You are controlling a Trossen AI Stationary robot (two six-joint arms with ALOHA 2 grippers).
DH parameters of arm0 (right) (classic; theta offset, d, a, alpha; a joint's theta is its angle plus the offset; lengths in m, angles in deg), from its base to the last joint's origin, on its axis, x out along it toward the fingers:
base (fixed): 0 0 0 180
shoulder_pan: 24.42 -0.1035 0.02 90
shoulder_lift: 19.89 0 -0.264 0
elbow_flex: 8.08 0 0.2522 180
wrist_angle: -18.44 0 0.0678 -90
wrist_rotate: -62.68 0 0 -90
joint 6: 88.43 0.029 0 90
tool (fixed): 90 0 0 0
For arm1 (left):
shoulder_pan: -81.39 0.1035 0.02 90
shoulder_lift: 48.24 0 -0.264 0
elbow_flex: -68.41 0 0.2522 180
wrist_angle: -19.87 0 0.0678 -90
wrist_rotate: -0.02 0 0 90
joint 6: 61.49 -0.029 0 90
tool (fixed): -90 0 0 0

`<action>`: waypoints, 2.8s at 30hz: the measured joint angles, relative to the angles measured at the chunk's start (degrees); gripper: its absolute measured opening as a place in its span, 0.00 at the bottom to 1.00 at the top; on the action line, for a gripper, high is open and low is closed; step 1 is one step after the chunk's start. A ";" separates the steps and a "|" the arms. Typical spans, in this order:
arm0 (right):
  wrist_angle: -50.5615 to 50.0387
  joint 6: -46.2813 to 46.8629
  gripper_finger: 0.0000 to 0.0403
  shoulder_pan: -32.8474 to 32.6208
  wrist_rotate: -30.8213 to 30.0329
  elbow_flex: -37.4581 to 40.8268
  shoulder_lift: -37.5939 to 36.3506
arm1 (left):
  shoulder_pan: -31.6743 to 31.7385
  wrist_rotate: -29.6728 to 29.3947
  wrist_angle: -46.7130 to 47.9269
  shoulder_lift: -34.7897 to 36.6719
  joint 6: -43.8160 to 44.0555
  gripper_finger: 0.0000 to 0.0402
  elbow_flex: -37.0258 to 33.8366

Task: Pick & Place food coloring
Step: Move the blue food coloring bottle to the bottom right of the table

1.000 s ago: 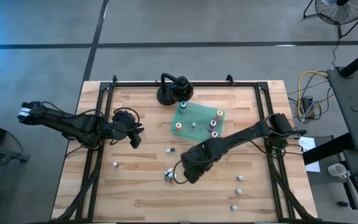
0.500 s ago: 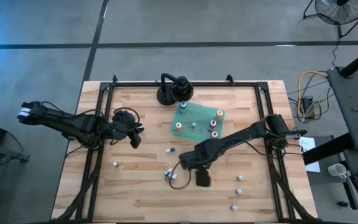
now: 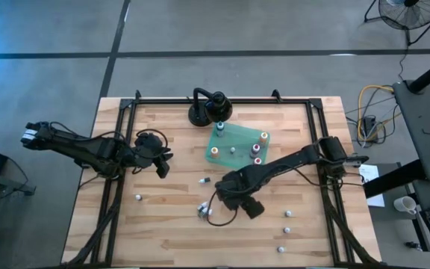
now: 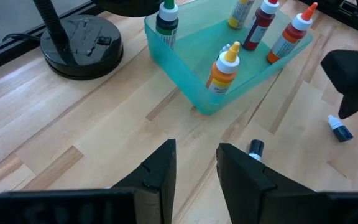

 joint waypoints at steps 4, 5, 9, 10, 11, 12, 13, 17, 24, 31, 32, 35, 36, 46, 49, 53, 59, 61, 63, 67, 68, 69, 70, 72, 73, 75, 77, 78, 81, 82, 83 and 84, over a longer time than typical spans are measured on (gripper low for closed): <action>0.82 -3.30 0.44 0.07 0.11 2.41 0.11 | 0.00 0.00 0.00 0.00 0.00 0.22 0.00; 1.32 -3.16 0.44 0.07 0.13 3.03 0.11 | 0.00 0.00 0.00 0.00 0.00 0.22 0.00; 3.41 -3.31 0.44 0.09 -0.31 4.87 0.11 | 0.00 0.00 0.00 0.00 0.00 0.22 0.00; 4.18 -2.98 0.43 0.07 -1.31 5.05 0.11 | 0.00 0.00 0.00 0.00 0.00 0.22 0.00; 4.97 -2.19 0.43 0.07 -2.36 5.14 0.11 | 0.00 0.00 0.01 0.00 0.00 0.22 0.00; 5.78 -1.77 0.43 0.07 -3.05 5.17 0.11 | 0.01 0.00 0.00 0.00 0.00 0.22 0.00; 6.63 -1.59 0.43 0.07 -3.24 5.22 0.11 | 0.02 0.00 0.00 0.00 0.00 0.22 0.00; 9.54 -3.17 0.44 0.07 -3.35 6.35 0.11 | 0.00 0.00 0.00 0.00 0.00 0.22 0.00; 9.78 -3.71 0.43 -0.07 -3.45 7.67 0.13 | 0.00 0.00 0.00 0.00 0.00 0.22 0.00; 12.68 -8.16 0.40 -0.31 -3.41 7.58 0.13 | 0.00 0.00 0.00 0.00 0.00 0.22 0.00; 12.66 -8.16 0.39 -0.29 -3.42 7.61 0.13 | 0.00 0.00 0.00 0.00 0.00 0.22 0.00; 12.63 -7.94 0.37 -0.28 -3.40 8.22 0.13 | 0.02 0.00 0.00 0.00 0.00 0.22 0.00; 12.65 -7.96 0.36 -0.31 -3.25 8.44 0.13 | 0.00 0.00 0.00 0.00 0.00 0.22 0.00; 13.47 -9.71 0.28 -0.31 -2.76 9.24 0.13 | 0.02 0.00 0.00 0.00 0.00 0.22 0.00; 13.49 -9.17 0.27 -0.31 -2.72 9.24 0.13 | 0.00 0.00 0.00 0.00 0.00 0.22 0.00; 13.49 -8.64 0.24 -0.31 -2.57 9.24 0.13 | 0.02 0.00 0.00 0.00 0.00 0.22 0.00; 13.51 -7.21 0.19 -0.31 -2.32 9.24 0.13 | 0.00 0.00 0.00 0.00 0.00 0.22 0.00; 13.51 -6.01 0.17 -0.31 -2.23 9.24 0.13 | 0.00 0.00 0.00 0.00 0.00 0.22 0.00; 13.46 -4.38 0.15 -0.31 -1.21 9.24 0.13 | 0.02 0.00 0.00 0.00 0.00 0.22 0.00; 11.71 6.80 0.13 -0.31 0.69 8.31 0.13 | 0.01 0.00 0.00 0.00 0.00 0.22 0.00; 10.34 10.47 0.13 -0.31 0.74 7.72 0.13 | 0.00 0.00 0.00 0.00 0.00 0.22 0.00; 8.13 14.41 0.13 -0.31 0.76 6.94 0.13 | 0.00 0.00 0.02 0.00 0.00 0.22 0.00; 5.32 18.41 0.13 -0.31 0.76 6.02 0.13 | 0.02 0.00 0.02 0.00 0.00 0.22 0.00; -1.50 27.48 0.13 -0.26 0.90 3.68 0.13 | 0.00 0.00 0.01 0.00 0.00 0.22 0.00; -5.29 32.08 0.13 -0.16 1.60 2.44 0.13 | 0.01 0.00 0.01 0.00 0.00 0.22 0.00; -12.57 40.04 0.13 0.19 4.87 0.62 0.13 | 0.00 0.00 0.01 0.00 0.00 0.22 0.00; -18.42 46.52 0.13 0.60 10.64 -0.03 0.13 | 0.00 0.00 0.00 0.00 0.00 0.22 0.00; -20.78 49.94 0.13 0.77 14.58 -0.02 0.13 | 0.00 0.00 0.00 0.00 0.00 0.22 0.00; -23.53 59.42 0.13 0.86 25.25 1.94 0.13 | 0.00 0.00 0.00 0.00 0.00 0.22 0.00; -23.48 62.37 0.13 0.82 27.89 2.92 0.13 | 0.01 0.00 0.01 0.00 0.00 0.22 0.00; -23.24 65.20 0.12 0.81 30.40 3.91 0.13 | 0.00 0.00 0.00 0.00 0.00 0.22 0.00; -22.97 67.76 0.12 0.83 32.78 5.01 0.13 | 0.02 0.00 0.02 0.00 0.00 0.22 0.00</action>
